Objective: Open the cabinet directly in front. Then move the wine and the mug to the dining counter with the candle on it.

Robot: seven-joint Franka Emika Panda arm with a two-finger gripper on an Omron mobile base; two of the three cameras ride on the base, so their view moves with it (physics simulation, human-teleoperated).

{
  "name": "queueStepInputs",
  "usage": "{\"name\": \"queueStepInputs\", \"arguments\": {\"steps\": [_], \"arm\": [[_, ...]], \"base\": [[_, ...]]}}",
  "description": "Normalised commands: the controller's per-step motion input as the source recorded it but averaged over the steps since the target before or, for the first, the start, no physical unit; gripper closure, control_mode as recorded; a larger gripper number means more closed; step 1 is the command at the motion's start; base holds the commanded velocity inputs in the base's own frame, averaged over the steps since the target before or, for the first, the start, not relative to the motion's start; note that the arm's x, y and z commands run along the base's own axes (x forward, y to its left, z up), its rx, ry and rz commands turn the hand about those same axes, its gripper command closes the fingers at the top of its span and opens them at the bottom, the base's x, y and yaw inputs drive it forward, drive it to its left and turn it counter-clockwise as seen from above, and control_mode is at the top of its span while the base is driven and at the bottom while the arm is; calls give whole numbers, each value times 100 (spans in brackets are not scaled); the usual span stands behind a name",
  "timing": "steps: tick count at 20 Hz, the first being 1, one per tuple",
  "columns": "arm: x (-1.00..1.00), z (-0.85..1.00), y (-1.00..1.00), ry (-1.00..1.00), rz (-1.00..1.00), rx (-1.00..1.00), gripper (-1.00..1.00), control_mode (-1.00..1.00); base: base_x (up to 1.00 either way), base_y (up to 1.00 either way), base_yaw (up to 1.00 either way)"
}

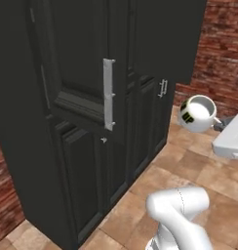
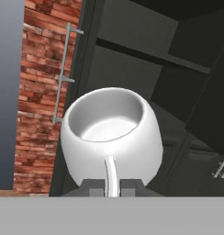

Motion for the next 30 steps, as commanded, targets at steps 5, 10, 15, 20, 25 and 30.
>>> {"name": "queueStepInputs", "arguments": {"steps": [5,10,15,20,25,30], "arm": [[0,0,0,0,0,0,100,100],[0,0,0,0,0,0,100,100],[0,0,0,0,0,0,100,100],[0,0,0,0,0,0,100,100],[0,0,0,0,0,0,100,100],[0,0,0,0,0,0,100,100]], "base": [[-17,-33,-37],[-12,-26,-42],[-3,-8,-46],[-2,-12,-47],[-1,-2,-50],[-13,2,-48]]}}
